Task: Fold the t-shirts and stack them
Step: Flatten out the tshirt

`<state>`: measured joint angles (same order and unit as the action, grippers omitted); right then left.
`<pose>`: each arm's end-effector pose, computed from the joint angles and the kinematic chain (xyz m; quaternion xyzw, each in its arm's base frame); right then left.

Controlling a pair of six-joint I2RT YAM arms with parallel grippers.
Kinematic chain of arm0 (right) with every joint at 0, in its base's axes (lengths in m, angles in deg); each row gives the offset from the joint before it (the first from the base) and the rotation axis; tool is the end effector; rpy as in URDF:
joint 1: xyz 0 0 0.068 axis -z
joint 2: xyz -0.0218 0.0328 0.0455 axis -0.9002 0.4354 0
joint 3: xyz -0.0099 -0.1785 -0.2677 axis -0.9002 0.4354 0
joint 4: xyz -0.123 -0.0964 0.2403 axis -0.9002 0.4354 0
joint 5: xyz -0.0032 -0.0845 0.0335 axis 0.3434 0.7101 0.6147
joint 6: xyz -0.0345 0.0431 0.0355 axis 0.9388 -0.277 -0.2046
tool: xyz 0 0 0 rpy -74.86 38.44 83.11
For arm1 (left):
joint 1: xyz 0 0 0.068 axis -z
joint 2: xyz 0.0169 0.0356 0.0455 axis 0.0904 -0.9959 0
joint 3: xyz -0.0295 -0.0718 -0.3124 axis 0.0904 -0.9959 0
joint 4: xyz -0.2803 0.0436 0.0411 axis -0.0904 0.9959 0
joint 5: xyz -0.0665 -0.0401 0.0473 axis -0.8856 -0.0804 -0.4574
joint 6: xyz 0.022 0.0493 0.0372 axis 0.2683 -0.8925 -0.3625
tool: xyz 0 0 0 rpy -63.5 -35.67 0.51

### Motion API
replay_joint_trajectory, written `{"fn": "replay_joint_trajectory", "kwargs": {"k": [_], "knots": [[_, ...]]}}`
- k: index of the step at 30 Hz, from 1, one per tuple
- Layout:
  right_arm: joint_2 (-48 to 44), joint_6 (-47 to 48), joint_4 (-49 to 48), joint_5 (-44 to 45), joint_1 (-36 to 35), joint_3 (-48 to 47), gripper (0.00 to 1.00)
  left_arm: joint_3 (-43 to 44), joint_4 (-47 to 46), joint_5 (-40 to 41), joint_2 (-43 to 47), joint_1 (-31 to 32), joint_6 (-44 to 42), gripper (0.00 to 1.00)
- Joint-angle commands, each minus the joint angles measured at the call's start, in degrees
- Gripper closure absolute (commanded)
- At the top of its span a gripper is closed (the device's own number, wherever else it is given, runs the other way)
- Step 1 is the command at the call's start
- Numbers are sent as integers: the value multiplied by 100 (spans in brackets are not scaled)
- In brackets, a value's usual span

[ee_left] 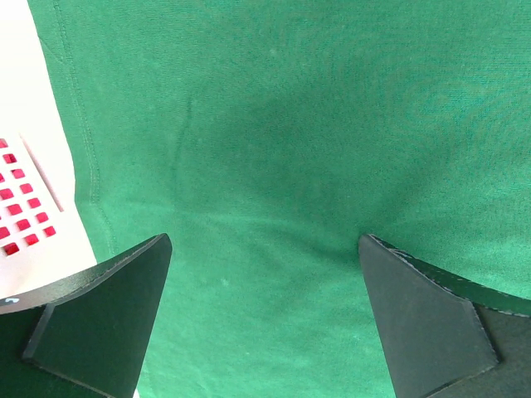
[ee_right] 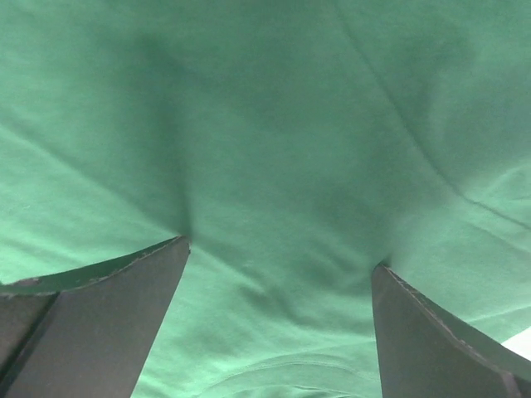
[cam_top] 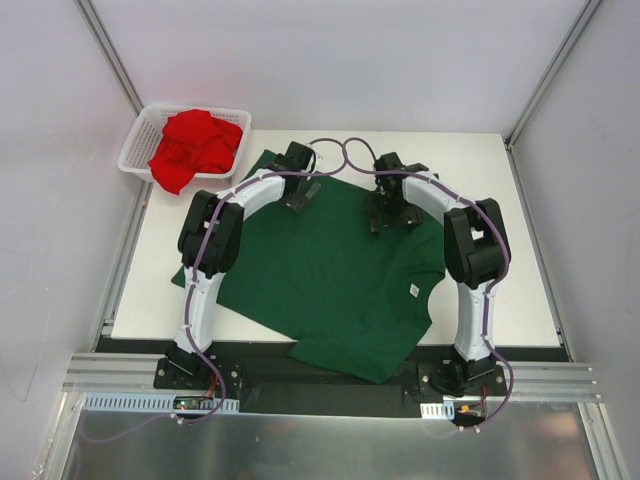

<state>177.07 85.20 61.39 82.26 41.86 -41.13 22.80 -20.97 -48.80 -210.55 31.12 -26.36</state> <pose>0.4494 0.1774 0.1970 -0.2365 0.9531 -0.0380 0.1852 0.5074 -0.2299 0.1926 0.2918 0.8823 0.1129 0.3516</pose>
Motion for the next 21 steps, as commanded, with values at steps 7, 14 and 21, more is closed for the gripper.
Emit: {"fn": "replay_joint_trajectory", "kwargs": {"k": [7, 14, 21], "knots": [[371, -107, 704, 1607, 18, -739, 3, -322, 665, -62, -112, 8, 14, 2], [661, -2, 792, 1925, 27, -1002, 3, -305, 682, -97, -86, -1, 49, 2], [644, 112, 547, 1768, 44, -1056, 3, -349, 674, -115, -60, -18, 40, 2]]}}
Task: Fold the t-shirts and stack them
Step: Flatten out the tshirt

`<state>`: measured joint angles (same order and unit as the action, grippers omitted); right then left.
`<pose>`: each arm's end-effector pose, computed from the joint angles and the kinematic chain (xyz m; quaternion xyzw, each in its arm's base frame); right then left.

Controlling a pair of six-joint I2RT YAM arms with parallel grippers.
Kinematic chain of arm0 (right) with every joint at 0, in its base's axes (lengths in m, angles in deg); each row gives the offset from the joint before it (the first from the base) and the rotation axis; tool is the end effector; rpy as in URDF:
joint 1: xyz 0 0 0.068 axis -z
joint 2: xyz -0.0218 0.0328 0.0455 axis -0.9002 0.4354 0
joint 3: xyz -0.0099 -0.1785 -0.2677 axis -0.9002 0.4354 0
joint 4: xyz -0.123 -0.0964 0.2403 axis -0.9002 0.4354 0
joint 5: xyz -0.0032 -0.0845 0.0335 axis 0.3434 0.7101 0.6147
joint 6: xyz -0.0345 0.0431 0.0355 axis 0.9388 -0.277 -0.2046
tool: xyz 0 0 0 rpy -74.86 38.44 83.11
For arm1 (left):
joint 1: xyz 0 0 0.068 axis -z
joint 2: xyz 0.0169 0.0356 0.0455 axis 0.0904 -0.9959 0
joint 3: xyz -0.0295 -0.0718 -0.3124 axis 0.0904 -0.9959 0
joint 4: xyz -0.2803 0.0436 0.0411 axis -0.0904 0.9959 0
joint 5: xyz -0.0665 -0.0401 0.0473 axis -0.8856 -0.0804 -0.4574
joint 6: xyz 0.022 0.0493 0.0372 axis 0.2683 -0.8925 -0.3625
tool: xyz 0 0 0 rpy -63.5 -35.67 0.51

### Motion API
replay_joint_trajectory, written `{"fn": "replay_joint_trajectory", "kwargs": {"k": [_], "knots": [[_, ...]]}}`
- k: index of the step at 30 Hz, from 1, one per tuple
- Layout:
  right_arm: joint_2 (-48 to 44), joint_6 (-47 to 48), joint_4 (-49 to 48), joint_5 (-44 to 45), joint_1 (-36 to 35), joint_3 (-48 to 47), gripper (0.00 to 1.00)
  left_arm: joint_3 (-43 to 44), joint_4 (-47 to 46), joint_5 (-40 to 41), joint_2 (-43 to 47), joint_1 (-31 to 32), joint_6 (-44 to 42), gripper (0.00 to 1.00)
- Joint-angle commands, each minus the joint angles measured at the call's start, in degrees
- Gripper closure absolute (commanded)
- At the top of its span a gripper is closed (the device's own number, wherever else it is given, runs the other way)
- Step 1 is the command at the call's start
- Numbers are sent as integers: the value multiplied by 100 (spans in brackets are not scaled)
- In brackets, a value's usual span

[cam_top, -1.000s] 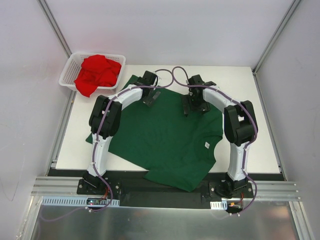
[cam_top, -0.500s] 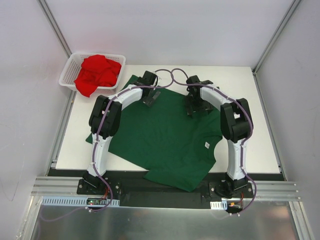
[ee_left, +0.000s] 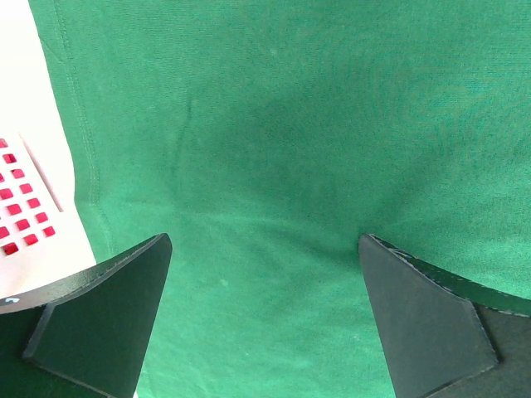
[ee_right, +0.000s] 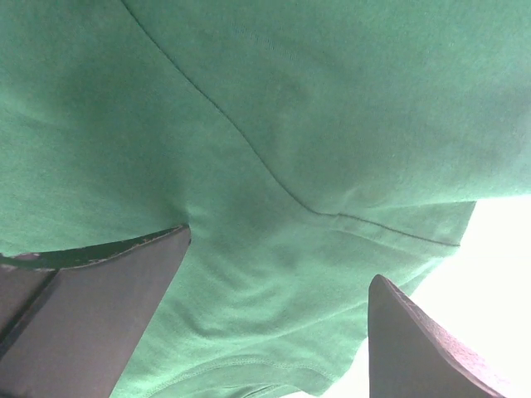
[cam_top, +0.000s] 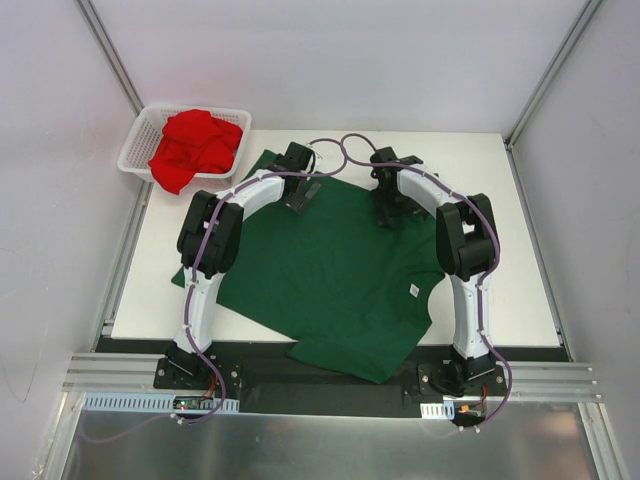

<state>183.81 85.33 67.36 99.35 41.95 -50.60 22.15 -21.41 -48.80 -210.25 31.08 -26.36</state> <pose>0.4799 0.1731 0.1919 -0.2130 0.9430 -0.1873 0.1738 0.5061 -0.2288 0.1921 0.2912 0.8822 0.1130 0.3523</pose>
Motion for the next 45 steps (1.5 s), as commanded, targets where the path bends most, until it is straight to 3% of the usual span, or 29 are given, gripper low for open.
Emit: {"fn": "replay_joint_trajectory", "kwargs": {"k": [1, 7, 18, 29, 45], "knots": [[-38, 99, -164, 58, 35, -39, 3, -266, 726, -115, -82, -22, 40, 2], [-3, 249, -402, 111, 88, -56, 3, -204, 717, -150, -90, -23, 23, 2], [709, 784, 142, 400, 176, -1206, 2, -380, 735, -203, -55, -23, 40, 2], [1060, 1154, 186, 752, 290, -1699, 1, -476, 840, -308, 6, -23, 137, 2], [1324, 1251, 248, 550, 712, -2297, 0, -960, 1139, -309, 226, 355, 673, 2]]}}
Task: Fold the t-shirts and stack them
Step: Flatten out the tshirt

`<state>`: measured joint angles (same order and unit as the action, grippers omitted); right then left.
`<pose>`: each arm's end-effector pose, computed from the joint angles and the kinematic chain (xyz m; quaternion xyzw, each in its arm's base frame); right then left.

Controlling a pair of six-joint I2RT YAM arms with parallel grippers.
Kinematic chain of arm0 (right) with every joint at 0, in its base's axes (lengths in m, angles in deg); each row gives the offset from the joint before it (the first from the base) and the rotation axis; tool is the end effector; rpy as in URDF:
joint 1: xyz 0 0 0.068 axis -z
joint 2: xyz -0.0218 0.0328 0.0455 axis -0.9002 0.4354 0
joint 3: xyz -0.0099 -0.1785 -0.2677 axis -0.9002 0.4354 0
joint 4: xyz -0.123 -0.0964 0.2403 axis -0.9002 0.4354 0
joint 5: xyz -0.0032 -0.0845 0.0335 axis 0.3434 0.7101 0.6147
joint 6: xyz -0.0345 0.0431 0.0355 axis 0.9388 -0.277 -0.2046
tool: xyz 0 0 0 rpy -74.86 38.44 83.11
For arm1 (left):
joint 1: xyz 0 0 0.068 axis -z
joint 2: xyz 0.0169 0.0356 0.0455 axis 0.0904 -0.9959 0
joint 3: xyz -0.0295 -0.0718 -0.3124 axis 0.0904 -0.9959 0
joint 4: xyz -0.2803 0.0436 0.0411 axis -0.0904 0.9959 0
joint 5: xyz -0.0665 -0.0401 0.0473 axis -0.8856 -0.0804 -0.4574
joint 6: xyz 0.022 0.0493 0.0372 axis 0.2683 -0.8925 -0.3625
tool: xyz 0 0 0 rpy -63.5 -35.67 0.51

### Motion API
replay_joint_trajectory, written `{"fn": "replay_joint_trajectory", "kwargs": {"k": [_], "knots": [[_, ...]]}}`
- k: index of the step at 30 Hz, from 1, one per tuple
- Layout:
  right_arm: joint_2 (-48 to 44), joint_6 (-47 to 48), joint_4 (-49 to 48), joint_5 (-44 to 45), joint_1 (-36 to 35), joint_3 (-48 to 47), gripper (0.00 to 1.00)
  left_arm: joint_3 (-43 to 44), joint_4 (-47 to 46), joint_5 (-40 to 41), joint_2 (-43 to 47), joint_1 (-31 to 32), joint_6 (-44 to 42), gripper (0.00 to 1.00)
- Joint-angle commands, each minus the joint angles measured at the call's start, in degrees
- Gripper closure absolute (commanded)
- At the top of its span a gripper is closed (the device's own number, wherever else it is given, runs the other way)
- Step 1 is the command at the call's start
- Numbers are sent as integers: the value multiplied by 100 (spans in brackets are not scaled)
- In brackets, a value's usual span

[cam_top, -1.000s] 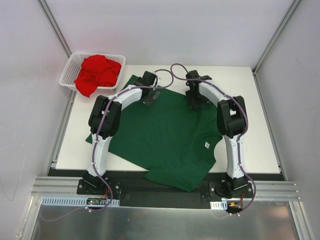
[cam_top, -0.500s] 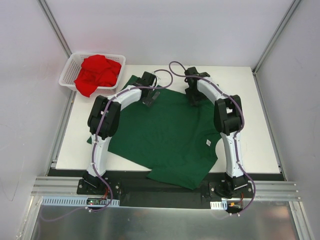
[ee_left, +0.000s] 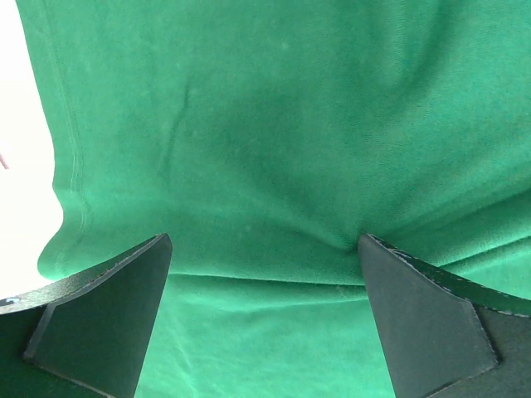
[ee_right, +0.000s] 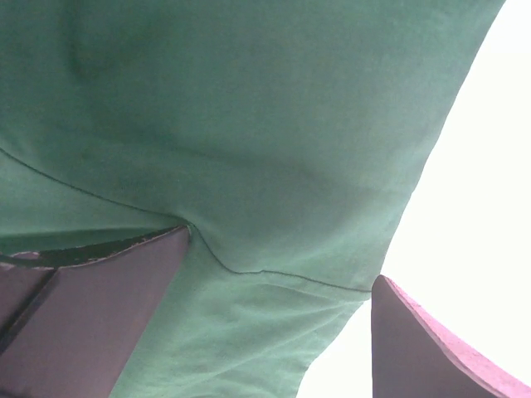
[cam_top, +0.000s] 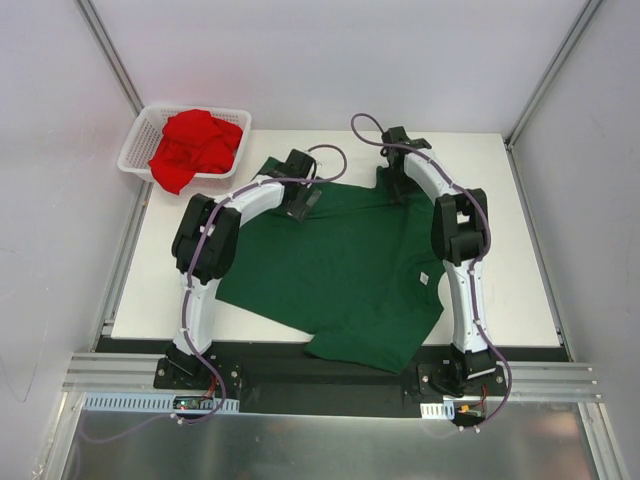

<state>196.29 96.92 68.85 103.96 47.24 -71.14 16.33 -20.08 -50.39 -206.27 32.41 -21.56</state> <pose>0.5612 0.1448 0.1916 -0.2396 0.9178 -0.2477 0.1971 0.4772 -0.2300 0.1915 0.2759 0.8982 0.0857 0.3313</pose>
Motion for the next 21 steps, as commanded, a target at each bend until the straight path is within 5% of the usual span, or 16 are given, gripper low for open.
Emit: {"fn": "replay_joint_trajectory", "kwargs": {"k": [1, 10, 21], "knots": [[85, 101, 99, 80, 192, -252, 0, -422, 1014, -158, -163, 266, 210, 2], [-116, -118, 100, -200, 315, -279, 0, -669, 1015, -237, 136, 345, 474, 2], [-2506, -637, -279, -658, 131, 1504, 0, 447, 1015, -298, 110, 231, 351, 1]]}}
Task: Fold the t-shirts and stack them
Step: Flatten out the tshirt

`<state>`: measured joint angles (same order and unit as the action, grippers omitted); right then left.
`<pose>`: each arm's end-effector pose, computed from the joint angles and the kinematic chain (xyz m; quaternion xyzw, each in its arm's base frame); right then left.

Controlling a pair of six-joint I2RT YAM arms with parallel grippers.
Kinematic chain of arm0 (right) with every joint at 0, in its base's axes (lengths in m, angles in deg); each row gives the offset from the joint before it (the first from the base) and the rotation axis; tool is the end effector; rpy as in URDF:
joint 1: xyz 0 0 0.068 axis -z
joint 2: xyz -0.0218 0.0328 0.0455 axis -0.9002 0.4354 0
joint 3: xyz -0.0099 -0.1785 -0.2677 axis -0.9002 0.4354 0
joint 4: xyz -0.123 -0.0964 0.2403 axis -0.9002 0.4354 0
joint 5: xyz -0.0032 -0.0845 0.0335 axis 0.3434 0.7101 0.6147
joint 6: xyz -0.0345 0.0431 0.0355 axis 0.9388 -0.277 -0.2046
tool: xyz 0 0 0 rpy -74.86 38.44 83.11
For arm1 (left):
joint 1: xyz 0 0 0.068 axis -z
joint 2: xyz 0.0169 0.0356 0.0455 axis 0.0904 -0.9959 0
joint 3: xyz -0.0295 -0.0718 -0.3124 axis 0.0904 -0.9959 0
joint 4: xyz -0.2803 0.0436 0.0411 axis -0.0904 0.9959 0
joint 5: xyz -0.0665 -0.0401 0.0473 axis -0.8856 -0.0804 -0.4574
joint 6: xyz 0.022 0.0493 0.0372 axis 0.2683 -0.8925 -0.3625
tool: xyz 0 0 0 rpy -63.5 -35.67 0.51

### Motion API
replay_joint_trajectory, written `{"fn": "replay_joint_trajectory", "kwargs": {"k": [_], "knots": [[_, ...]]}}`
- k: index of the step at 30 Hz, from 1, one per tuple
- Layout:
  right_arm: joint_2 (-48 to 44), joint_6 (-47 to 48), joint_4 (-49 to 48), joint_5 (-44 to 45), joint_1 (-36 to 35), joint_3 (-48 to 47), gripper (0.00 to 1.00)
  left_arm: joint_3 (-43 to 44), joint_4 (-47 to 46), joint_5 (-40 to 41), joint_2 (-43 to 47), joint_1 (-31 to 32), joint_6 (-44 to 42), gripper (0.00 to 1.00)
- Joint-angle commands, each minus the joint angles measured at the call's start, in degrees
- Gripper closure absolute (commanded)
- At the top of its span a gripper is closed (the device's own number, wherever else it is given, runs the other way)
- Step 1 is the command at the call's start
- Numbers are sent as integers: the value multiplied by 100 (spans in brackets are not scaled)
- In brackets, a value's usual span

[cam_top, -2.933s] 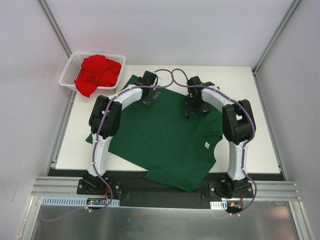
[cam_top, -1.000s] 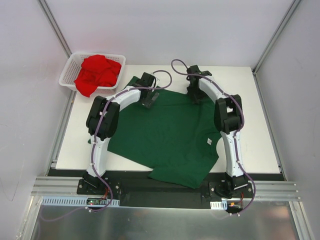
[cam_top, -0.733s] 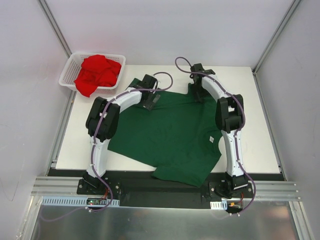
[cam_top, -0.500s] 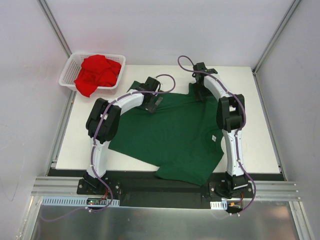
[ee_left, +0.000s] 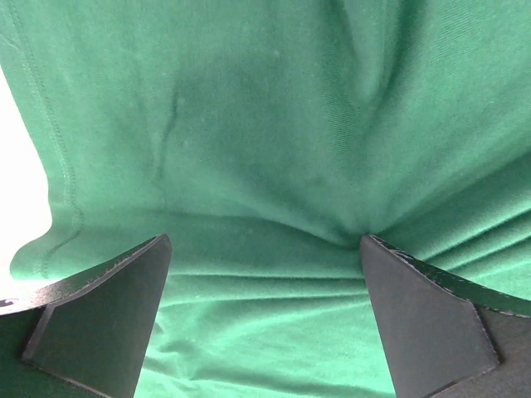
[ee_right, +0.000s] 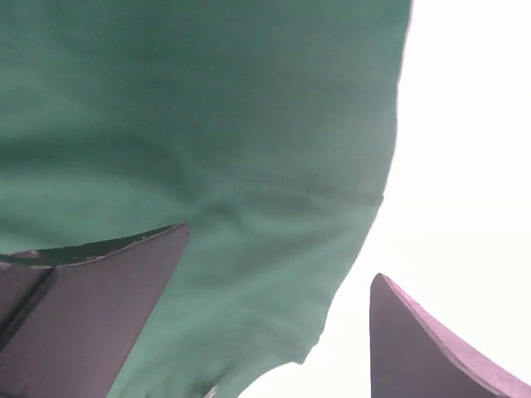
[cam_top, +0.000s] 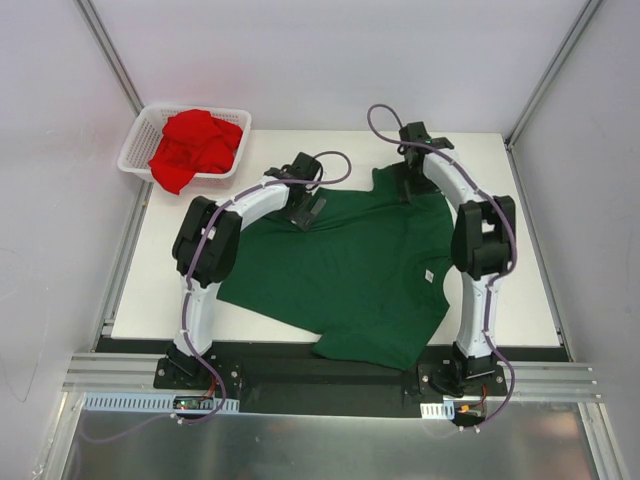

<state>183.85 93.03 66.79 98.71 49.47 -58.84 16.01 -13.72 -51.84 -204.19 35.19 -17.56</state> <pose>0.5211 0.1153 0.2377 -0.1971 0.9339 -0.2003 0.2212 0.4518 -0.2464 0.1996 0.2790 0.9110 0.0628 0.2971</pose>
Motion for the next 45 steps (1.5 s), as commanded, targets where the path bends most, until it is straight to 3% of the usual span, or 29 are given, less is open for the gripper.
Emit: {"fn": "replay_joint_trajectory", "kwargs": {"k": [1, 7, 14, 31, 45], "knots": [[-1395, -274, -73, -134, -118, 354, 0, 672, 379, -154, -141, -99, -75, 1], [-2160, -705, -38, -616, -356, 1230, 0, 1244, 387, -136, -555, -266, -251, 1], [-2275, -1083, -485, -696, -751, 2295, 0, 1456, 379, -233, -897, -442, -269, 1], [-2248, -1206, -539, -758, -1112, 2596, 0, 2677, 387, 470, -1794, -679, -533, 1], [-2222, -1259, -565, -836, -1244, 2815, 0, 2924, 387, 998, -2005, -829, -586, 1]]}}
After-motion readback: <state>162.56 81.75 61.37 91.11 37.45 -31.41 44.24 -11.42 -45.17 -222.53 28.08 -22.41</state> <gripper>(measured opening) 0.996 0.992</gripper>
